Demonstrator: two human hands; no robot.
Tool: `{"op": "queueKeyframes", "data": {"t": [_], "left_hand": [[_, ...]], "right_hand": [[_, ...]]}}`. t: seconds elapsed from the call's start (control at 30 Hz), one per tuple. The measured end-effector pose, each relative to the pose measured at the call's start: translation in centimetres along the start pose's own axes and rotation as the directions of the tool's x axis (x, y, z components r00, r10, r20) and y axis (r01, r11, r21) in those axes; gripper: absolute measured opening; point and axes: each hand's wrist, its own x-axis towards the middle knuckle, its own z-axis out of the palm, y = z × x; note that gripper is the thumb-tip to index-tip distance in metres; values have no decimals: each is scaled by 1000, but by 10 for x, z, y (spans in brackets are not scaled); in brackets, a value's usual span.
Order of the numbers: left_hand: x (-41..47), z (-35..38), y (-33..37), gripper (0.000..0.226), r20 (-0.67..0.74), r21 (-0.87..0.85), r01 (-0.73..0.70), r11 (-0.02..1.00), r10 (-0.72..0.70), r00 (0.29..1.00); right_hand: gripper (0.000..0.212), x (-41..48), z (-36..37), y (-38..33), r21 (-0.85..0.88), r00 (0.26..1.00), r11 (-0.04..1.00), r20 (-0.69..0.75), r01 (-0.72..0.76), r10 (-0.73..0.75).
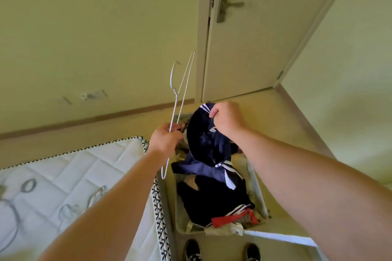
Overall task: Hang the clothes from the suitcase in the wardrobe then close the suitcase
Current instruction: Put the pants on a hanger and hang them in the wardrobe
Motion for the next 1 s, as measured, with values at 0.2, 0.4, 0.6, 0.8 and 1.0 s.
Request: {"op": "queueKeyframes", "data": {"t": [0.2, 0.4, 0.6, 0.8, 1.0], "left_hand": [[-39, -32, 71, 23, 1, -68, -102, 992, 102, 995], [-68, -27, 110, 17, 26, -87, -183, 979, 186, 982], [-82, -15, 147, 14, 15, -67, -231, 971, 232, 972], [-83, -4, 164, 6, -30, -7, -256, 967, 255, 966], [-88, -10, 190, 20, -2, -128, -303, 944, 306, 952]], "right_hand": [[34, -9, -91, -67, 122, 938, 991, -346, 54, -8], [30, -22, -137, -107, 227, 910, 966, -415, 126, -21], [31, -33, -166, -113, 394, 890, 910, -450, 129, 69], [34, -36, -201, -124, 690, 878, 709, -420, 144, 230], [23, -42, -220, -123, 808, 930, 589, -236, 26, 283]]}}
